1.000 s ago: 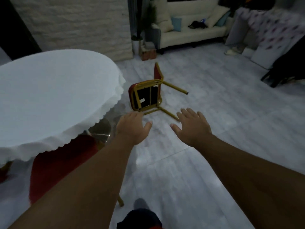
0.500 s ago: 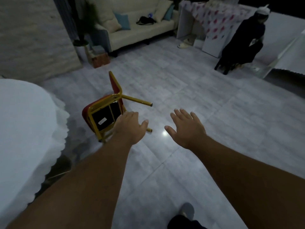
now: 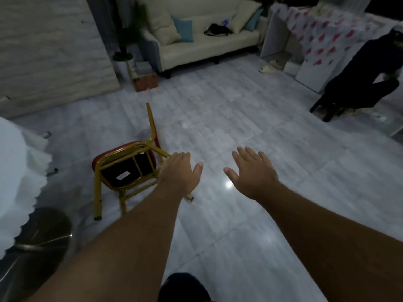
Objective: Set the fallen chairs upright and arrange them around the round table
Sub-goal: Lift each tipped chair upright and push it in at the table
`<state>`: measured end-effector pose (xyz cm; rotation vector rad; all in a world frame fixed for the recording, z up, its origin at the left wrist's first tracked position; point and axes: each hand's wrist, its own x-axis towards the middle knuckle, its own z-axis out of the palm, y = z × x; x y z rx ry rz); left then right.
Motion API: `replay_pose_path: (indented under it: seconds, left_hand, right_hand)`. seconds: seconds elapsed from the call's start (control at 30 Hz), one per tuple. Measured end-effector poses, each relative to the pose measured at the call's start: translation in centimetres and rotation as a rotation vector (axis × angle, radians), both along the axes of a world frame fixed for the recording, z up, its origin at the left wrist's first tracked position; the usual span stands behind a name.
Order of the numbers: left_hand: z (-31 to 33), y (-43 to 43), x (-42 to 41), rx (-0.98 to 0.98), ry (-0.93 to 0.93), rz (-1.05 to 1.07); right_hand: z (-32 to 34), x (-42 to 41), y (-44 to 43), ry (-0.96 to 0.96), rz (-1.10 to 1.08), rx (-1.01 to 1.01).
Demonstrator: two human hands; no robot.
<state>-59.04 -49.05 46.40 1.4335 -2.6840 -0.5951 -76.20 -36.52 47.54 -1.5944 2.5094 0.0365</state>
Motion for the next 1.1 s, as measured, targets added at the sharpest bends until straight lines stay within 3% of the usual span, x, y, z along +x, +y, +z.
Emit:
replay_pose_path:
  seconds: [0.6, 0.9, 1.1]
  left_hand:
    - [-5.8, -28.1, -26.3, 0.086, -0.078, 0.142]
    - [-6.5, -39.3, -36.2, 0.148, -0.08, 0.427]
    - [-7.6, -46.3, -37.9, 0.176, -0.051, 0.609]
  right_hand:
    - [-3.6, -27.3, -31.3, -0.093, 0.139, 0.047]
    - [-5.6, -40.1, -47.1, -0.073, 0.397, 0.139]
    - [-6.7, -41.8, -59.3, -0.061, 0.577, 0.196]
